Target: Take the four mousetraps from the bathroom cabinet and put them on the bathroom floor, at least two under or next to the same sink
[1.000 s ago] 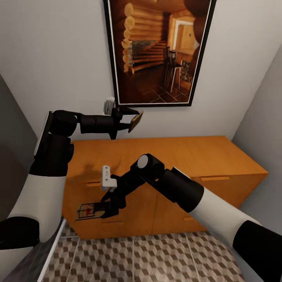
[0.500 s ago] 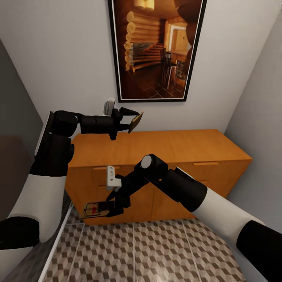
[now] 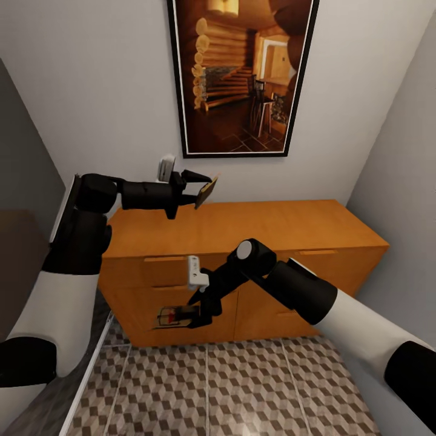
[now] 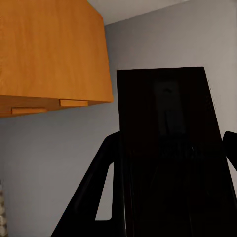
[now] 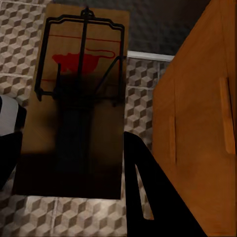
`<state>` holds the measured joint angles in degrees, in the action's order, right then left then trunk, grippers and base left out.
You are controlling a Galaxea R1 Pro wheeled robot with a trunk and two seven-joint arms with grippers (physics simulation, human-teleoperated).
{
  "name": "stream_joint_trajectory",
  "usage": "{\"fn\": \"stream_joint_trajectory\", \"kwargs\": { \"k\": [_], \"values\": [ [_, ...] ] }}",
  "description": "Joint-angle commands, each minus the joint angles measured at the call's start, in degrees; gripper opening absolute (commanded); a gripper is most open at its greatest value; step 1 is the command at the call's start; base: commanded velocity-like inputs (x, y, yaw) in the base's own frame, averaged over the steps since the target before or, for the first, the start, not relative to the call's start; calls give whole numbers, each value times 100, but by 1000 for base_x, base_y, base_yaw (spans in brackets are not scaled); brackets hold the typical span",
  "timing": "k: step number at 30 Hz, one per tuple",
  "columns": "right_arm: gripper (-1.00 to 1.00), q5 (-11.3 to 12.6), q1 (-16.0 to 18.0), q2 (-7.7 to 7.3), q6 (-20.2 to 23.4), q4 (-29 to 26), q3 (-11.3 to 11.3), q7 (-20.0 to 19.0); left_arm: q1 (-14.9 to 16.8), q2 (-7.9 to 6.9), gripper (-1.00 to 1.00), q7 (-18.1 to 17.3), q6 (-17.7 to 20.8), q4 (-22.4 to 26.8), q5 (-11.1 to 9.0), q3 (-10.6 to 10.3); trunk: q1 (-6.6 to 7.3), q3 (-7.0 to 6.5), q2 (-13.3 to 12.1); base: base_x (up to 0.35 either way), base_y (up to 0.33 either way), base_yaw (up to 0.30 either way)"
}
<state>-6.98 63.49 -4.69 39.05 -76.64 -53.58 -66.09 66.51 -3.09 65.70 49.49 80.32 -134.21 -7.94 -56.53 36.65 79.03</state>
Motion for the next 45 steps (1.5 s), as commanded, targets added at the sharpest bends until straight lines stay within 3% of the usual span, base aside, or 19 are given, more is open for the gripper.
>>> {"fn": "stream_joint_trajectory", "kwargs": {
  "k": [1, 7, 13, 19, 26, 37, 45],
  "values": [
    [-100, -15, 6, -51, 62, -9, -3, -26, -13, -22, -100, 48, 29, -1, -44, -3, 0, 6, 3, 0, 0, 0],
    [-100, -7, -1, -229, 59, -3, -3, -26, -118, -60, -100, 62, 382, -7, -44, -96, 0, 6, 3, 0, 0, 0],
    [-100, -5, -3, -281, 59, 10, -3, -26, -148, -282, -100, 59, 467, 0, -51, -490, 0, 6, 3, 0, 0, 0],
    [-100, -5, -3, -379, 59, 17, -3, -26, -164, -336, -100, 57, 559, 8, -52, -883, 0, 6, 3, 0, 0, 0],
    [-100, -5, -3, -441, 51, 17, -3, -26, -165, -341, -100, 57, 739, 3, -52, -941, 0, 6, 3, -14, 0, 0],
    [-100, -5, -12, -447, 47, 27, -15, -26, -168, -333, -100, 57, 754, -70, -53, -956, 0, 6, 3, -301, 0, 0],
    [-100, -13, -33, -453, 24, 100, -29, -18, -174, -339, -100, 57, 755, -210, -44, -1480, 0, 6, 3, -303, 0, 0]
  ]
}}
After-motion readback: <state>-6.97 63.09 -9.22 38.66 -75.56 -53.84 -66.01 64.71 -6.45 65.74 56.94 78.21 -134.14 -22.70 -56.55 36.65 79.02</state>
